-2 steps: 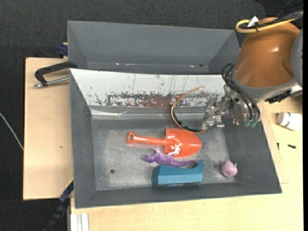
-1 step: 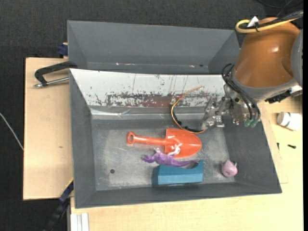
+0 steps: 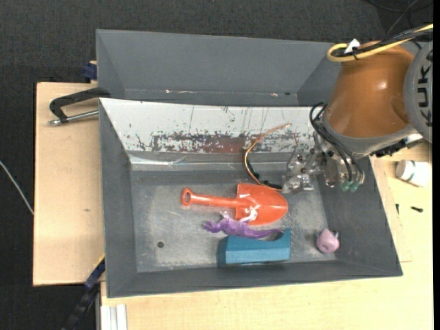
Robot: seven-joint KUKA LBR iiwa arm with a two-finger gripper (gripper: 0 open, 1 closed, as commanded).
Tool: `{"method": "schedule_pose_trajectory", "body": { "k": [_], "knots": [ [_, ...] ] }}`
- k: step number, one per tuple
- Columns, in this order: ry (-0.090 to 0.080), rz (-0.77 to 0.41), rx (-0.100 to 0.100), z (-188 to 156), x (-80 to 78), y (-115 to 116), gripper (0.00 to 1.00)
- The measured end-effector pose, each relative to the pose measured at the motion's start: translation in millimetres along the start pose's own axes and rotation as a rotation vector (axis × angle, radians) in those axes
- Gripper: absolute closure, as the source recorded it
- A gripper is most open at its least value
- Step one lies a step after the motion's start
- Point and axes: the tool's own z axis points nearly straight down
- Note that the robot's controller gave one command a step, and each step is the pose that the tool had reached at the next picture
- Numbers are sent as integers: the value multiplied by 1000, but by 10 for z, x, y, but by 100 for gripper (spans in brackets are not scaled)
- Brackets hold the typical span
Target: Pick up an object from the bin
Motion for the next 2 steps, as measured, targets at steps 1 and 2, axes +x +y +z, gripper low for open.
{"method": "schedule_pose_trajectory", "body": {
  "k": [1,2],
  "knots": [
    [4,36,-1,206,-64,-37,100],
    [3,-22,-1,148,50,82,0]
  ]
}}
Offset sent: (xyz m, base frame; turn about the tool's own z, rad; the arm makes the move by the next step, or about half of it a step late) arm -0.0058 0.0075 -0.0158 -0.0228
